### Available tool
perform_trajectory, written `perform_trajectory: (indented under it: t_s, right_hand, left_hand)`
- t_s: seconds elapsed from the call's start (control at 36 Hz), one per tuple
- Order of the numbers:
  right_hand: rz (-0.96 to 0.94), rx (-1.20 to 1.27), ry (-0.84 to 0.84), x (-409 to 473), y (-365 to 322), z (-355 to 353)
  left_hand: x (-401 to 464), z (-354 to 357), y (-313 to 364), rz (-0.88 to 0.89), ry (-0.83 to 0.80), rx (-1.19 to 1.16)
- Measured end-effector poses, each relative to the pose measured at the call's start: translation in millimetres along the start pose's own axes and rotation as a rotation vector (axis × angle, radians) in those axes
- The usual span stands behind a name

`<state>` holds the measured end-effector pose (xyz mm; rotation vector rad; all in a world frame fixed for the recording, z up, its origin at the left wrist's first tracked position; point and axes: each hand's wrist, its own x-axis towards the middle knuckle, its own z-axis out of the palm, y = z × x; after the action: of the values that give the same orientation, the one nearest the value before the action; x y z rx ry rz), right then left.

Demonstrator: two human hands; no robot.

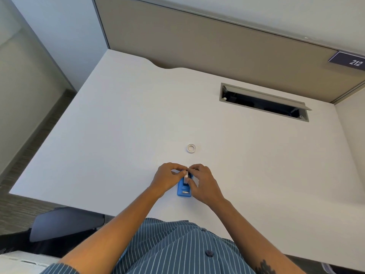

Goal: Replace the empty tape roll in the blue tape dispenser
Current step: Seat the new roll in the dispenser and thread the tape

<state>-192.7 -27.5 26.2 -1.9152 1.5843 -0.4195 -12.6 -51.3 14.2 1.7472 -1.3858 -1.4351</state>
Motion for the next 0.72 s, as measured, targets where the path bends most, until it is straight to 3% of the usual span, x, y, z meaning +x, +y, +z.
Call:
perform_trajectory:
  t_s: [0.72]
  right_hand:
    - [-0.003,0.026,0.009,1.6,-0.5,-3.9]
  left_hand:
    - [-7.2,1.3,-3.5,0.057,-0.008,0.026]
